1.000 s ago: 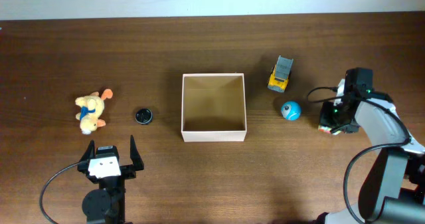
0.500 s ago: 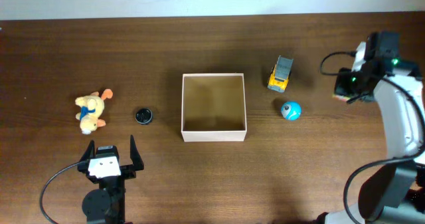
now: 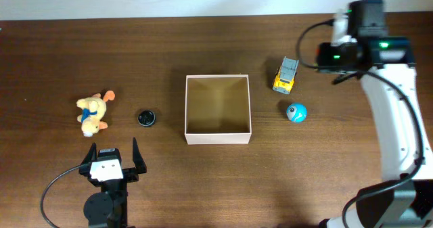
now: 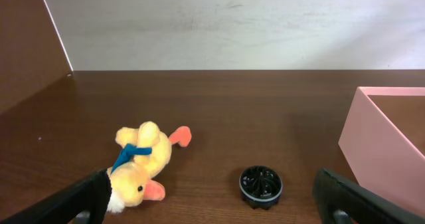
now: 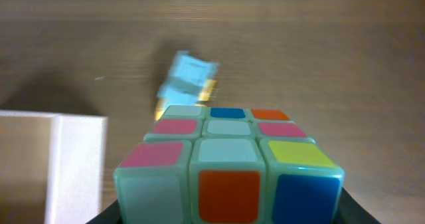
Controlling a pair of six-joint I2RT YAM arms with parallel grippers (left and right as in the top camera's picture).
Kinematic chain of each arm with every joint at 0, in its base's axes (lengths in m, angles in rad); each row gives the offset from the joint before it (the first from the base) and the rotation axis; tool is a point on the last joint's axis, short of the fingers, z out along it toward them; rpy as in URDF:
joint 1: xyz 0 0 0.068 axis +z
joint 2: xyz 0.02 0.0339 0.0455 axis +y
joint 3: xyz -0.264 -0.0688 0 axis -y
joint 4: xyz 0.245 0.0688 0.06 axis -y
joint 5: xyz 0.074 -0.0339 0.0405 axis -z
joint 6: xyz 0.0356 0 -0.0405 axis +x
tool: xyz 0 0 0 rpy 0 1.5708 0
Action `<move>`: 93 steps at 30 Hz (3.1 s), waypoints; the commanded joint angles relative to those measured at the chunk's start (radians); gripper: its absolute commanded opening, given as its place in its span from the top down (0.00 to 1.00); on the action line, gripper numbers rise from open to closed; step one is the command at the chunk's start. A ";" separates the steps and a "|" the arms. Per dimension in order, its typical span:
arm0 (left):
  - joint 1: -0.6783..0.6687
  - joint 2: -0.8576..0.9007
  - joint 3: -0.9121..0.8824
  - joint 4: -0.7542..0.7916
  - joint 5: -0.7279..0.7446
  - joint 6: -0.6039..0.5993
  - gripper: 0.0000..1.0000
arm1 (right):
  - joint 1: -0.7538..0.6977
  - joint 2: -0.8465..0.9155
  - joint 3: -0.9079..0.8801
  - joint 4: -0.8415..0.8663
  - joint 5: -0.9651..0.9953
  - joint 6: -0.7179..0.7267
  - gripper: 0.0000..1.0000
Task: Pack container
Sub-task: 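Lift the cube and carry it left over the box, then lower the cube into the box and open the right gripper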
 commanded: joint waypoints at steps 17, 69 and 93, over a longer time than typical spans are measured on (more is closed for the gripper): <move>0.005 -0.010 -0.005 0.002 0.011 0.016 0.01 | 0.375 0.127 0.025 0.207 -0.038 0.056 0.54; 0.005 -0.010 -0.005 0.002 0.011 0.015 0.01 | 0.499 0.381 0.021 0.147 0.061 0.368 0.54; 0.005 -0.010 -0.005 0.002 0.011 0.015 0.01 | 0.517 0.381 0.021 0.239 -0.058 0.270 0.34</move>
